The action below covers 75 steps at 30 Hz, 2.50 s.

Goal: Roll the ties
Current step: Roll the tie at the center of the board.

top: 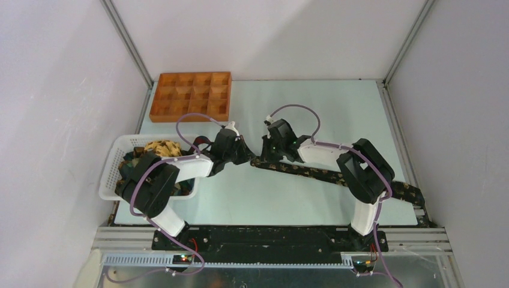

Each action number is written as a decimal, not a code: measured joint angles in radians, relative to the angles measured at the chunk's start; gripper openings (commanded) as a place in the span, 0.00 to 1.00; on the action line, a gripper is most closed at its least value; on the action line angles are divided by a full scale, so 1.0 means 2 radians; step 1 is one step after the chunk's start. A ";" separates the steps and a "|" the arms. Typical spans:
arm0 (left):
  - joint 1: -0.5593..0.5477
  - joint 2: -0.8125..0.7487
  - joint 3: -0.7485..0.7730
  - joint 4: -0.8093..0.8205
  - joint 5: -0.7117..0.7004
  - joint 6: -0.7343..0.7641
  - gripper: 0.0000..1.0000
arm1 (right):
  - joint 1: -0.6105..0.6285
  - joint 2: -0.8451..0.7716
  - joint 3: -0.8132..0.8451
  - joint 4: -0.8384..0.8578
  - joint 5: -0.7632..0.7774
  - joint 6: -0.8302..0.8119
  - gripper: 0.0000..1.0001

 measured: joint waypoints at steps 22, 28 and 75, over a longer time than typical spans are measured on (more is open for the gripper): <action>-0.001 -0.001 -0.003 -0.011 -0.017 0.010 0.64 | 0.000 0.000 -0.017 -0.006 0.018 0.000 0.00; -0.001 -0.001 -0.015 -0.010 -0.019 0.004 0.63 | 0.000 0.000 -0.017 -0.006 0.018 0.000 0.00; -0.015 -0.012 0.025 -0.082 -0.058 0.088 0.06 | -0.037 -0.110 -0.054 -0.017 0.024 -0.001 0.08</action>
